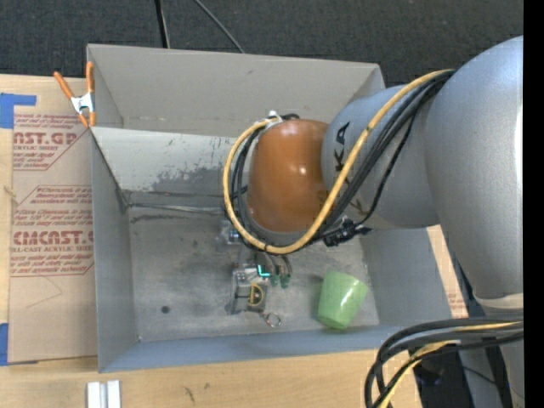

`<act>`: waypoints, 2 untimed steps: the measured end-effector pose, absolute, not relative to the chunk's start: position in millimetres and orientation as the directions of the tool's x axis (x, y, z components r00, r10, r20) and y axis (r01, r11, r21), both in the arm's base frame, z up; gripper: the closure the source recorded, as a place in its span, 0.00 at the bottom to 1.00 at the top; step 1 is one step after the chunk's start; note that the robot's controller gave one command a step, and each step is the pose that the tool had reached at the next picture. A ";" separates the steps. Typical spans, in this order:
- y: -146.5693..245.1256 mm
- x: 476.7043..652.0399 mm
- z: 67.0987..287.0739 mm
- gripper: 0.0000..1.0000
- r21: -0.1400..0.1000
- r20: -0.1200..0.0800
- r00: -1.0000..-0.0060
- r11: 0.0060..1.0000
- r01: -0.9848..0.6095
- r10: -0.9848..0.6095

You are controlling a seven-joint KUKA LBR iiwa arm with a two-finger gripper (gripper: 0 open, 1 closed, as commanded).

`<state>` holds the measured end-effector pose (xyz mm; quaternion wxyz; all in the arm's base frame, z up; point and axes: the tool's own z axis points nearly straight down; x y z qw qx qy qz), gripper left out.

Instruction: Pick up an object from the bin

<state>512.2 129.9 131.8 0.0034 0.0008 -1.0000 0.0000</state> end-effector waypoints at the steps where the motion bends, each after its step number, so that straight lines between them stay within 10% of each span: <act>1: 57.1 526.5 73.3 0.00 -0.001 0.006 -0.975 0.975 -0.221 -0.221; 2: 59.8 528.0 77.4 1.00 0.001 0.003 -0.975 0.975 -0.224 -0.224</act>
Offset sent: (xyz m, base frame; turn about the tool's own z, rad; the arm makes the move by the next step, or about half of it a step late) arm 0.0154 -0.0706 -0.0566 -0.2241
